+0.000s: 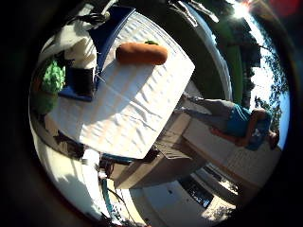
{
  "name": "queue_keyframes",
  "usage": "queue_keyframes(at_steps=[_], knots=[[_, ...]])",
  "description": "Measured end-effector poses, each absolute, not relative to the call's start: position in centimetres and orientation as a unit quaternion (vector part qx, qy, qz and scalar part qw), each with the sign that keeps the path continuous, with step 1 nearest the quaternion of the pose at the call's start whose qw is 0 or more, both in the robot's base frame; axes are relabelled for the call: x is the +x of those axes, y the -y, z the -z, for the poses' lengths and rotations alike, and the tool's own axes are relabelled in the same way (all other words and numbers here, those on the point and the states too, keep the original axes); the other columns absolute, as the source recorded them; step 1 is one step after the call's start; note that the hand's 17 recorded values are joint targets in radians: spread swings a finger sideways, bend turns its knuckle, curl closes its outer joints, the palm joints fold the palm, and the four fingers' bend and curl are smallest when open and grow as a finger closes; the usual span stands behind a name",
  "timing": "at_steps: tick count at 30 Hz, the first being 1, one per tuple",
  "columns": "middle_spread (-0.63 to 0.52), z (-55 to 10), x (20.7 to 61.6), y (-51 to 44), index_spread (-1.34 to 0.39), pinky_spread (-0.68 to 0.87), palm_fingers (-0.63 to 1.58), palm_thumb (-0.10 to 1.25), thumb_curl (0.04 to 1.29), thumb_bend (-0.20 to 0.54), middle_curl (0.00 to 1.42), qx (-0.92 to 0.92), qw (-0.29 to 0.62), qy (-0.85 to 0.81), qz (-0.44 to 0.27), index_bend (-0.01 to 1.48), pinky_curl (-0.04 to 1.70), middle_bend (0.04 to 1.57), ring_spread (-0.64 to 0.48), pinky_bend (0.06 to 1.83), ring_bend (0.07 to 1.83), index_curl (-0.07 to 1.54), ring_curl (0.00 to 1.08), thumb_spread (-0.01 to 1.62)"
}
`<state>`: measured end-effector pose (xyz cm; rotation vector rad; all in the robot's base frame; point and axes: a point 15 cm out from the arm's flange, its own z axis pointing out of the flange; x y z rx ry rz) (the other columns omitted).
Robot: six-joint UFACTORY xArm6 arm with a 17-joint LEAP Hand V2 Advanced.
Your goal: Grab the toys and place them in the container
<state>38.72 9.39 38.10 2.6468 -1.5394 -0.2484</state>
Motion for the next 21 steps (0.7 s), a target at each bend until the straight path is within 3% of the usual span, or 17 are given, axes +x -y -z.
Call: queue_keyframes(at_steps=[9,13,14,15,17,21], knots=[[-0.26,-33.1,43.1,-17.6,-1.12,0.17,0.85,0.89,0.61,-0.030,1.14,0.867,0.027,0.490,0.087,0.81,0.81,1.10,-0.11,1.51,1.44,-0.01,0.83,1.22],[-0.23,-29.5,45.0,-18.6,-0.98,0.22,0.78,0.84,0.58,-0.031,1.07,0.864,0.045,0.491,0.107,0.86,0.78,0.98,-0.04,1.40,1.31,0.01,0.77,1.23],[-0.21,-29.0,45.2,-18.5,-0.86,0.23,0.63,0.82,0.57,-0.033,1.02,0.863,0.051,0.490,0.114,0.89,0.78,0.86,-0.02,1.36,1.26,0.03,0.75,1.24],[-0.18,-28.7,45.0,-18.4,-0.69,0.25,0.12,0.79,0.56,-0.039,0.94,0.862,0.059,0.488,0.121,0.85,0.81,0.60,0.03,1.30,1.17,0.05,0.76,1.24],[-0.12,-27.9,44.1,-18.1,-0.54,0.29,-0.15,0.78,0.54,-0.031,0.83,0.862,0.081,0.480,0.143,0.84,0.75,0.45,0.09,1.16,0.99,0.08,0.68,1.25],[-0.01,-27.1,43.4,-17.8,-0.45,0.36,-0.24,0.77,0.51,-0.025,0.64,0.870,0.101,0.452,0.169,0.66,0.57,0.23,0.20,0.95,0.65,0.08,0.46,1.24]])
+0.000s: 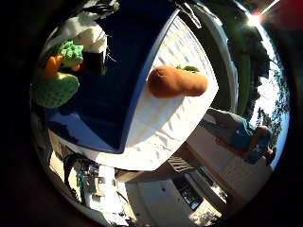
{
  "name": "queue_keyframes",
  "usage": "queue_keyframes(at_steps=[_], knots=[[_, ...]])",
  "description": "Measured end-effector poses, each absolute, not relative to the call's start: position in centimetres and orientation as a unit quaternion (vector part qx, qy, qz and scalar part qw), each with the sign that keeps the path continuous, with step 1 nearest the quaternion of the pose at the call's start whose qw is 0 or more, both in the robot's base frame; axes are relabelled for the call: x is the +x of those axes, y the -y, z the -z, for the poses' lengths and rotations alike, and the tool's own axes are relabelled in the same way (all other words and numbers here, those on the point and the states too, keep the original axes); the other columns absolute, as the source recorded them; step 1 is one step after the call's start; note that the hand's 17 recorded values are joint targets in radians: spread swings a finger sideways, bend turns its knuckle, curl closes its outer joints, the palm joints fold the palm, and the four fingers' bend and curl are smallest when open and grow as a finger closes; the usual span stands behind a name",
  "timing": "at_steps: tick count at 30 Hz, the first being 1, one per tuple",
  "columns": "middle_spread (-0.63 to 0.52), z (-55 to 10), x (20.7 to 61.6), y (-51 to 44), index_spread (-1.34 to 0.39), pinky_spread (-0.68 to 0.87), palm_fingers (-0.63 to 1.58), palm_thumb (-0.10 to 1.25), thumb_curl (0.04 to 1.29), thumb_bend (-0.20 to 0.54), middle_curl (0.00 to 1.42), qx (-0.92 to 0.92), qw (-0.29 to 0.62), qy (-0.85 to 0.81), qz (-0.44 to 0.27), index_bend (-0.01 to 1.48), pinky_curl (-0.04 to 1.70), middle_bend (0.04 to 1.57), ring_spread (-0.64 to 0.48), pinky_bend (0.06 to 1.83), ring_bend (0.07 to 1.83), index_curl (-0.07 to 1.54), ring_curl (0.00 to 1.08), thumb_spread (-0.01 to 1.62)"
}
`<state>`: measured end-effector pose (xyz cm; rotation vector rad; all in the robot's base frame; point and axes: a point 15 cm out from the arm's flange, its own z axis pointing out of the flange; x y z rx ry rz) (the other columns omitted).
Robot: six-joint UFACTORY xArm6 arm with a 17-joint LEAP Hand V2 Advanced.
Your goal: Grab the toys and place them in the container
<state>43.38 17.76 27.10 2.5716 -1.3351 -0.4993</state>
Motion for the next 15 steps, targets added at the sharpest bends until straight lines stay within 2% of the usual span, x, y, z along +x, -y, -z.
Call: queue_keyframes(at_steps=[2,6,15], knots=[[0.01,-27.0,43.3,-17.8,-0.45,0.39,-0.23,0.76,0.50,-0.024,0.57,0.875,0.099,0.441,0.172,0.55,0.51,0.15,0.24,0.87,0.55,0.08,0.40,1.23],[0.04,-27.8,43.7,-16.7,-0.45,0.42,-0.18,0.77,0.49,-0.023,0.47,0.876,0.089,0.441,0.171,0.42,0.45,0.11,0.29,0.78,0.46,0.09,0.35,1.21],[0.06,-30.8,45.1,-12.1,-0.45,0.45,-0.09,0.80,0.47,-0.024,0.33,0.873,0.052,0.459,0.155,0.25,0.38,0.12,0.30,0.71,0.39,0.15,0.32,1.17]])
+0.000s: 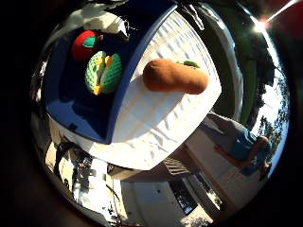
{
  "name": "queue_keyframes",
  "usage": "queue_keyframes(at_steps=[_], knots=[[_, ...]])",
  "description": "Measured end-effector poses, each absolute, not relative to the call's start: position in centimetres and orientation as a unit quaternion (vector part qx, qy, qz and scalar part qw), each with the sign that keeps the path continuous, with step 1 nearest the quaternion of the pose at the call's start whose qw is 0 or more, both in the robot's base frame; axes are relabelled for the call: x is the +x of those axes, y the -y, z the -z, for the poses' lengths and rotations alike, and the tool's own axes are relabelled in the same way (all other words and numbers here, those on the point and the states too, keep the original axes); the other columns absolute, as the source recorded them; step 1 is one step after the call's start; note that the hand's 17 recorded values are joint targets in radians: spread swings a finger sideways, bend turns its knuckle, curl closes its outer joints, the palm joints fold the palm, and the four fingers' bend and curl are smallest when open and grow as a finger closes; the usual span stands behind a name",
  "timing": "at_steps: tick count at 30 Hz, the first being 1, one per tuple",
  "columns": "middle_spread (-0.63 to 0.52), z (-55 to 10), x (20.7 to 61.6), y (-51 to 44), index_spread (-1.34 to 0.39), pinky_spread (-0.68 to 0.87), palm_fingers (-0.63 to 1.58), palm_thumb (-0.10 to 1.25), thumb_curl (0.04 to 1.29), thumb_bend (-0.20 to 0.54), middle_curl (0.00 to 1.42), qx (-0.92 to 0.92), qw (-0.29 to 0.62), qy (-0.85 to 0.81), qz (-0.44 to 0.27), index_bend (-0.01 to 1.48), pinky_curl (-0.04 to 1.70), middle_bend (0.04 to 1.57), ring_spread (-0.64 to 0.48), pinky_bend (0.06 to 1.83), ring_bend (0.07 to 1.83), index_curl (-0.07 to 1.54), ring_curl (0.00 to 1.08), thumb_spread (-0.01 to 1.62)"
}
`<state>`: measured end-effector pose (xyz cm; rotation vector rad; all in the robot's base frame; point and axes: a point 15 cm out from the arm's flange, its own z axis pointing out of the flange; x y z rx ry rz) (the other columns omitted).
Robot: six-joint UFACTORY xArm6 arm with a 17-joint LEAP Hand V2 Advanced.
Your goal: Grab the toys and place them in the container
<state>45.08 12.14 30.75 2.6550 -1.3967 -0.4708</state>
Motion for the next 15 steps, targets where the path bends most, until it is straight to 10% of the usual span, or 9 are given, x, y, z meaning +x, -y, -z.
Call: queue_keyframes(at_steps=[15], knots=[[0.04,-30.0,53.6,4.0,-0.39,0.43,-0.03,0.75,0.45,-0.035,0.29,0.862,0.095,0.498,0.007,0.17,0.31,0.16,0.28,0.57,0.36,0.21,0.32,1.12]])
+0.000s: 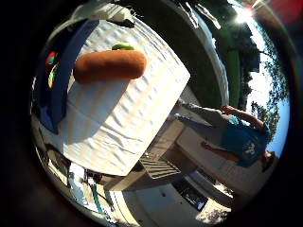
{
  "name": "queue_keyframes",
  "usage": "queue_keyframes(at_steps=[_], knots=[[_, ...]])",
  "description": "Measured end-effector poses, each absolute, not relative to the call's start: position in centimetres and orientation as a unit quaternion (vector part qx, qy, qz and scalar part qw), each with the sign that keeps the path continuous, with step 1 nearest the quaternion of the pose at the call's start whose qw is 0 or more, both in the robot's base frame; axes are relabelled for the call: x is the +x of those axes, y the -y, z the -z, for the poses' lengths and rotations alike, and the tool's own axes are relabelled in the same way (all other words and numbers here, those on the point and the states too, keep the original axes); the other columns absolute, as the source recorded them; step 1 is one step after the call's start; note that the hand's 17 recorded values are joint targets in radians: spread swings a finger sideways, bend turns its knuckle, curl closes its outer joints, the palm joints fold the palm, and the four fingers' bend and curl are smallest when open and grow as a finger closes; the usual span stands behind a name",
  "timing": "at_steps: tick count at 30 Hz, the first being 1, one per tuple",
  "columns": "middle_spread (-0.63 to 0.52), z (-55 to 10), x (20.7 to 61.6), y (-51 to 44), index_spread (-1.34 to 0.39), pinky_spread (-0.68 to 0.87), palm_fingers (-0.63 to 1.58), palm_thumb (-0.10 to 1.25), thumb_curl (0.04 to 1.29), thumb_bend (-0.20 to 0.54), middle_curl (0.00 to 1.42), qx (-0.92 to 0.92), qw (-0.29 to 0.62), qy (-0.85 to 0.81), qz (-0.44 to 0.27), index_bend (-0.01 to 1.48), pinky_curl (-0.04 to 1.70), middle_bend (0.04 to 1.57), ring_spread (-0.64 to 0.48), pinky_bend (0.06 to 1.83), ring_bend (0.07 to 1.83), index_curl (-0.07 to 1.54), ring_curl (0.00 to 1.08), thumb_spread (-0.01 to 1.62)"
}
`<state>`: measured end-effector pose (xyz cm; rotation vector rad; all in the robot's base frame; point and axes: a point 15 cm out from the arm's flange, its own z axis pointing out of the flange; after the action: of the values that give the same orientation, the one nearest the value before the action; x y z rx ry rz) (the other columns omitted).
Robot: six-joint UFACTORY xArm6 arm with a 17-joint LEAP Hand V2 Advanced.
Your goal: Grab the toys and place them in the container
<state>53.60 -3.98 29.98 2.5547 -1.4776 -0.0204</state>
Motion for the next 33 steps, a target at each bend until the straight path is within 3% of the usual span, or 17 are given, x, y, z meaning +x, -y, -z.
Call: queue_keyframes(at_steps=[18,24,25,27,31,33], knots=[[0.04,-18.4,58.0,4.5,-0.27,0.43,0.04,0.74,0.41,-0.029,0.30,0.865,0.155,0.477,-0.008,0.17,0.28,0.19,0.26,0.56,0.36,0.23,0.32,1.09],[0.00,-16.2,58.1,5.0,-0.17,0.43,0.19,0.75,0.40,-0.027,0.33,0.864,0.164,0.475,-0.001,0.18,0.25,0.22,0.24,0.50,0.39,0.24,0.32,1.09],[-0.01,-16.2,58.3,5.1,-0.17,0.43,0.28,0.75,0.40,-0.027,0.34,0.865,0.161,0.475,-0.004,0.19,0.25,0.25,0.24,0.49,0.42,0.25,0.33,1.09],[-0.05,-16.2,58.7,5.0,-0.22,0.40,0.75,0.77,0.40,-0.022,0.39,0.867,0.157,0.472,-0.009,0.16,0.22,0.43,0.18,0.52,0.62,0.23,0.35,1.08],[-0.11,-16.4,58.7,4.9,-0.32,0.39,1.07,0.80,0.41,-0.020,0.53,0.869,0.156,0.470,-0.009,0.12,0.27,0.70,0.12,0.63,1.02,0.19,0.51,1.07],[-0.13,-16.6,58.6,4.9,-0.36,0.39,1.11,0.80,0.41,-0.021,0.57,0.869,0.156,0.470,-0.009,0.15,0.31,0.75,0.09,0.72,1.09,0.18,0.56,1.07]])
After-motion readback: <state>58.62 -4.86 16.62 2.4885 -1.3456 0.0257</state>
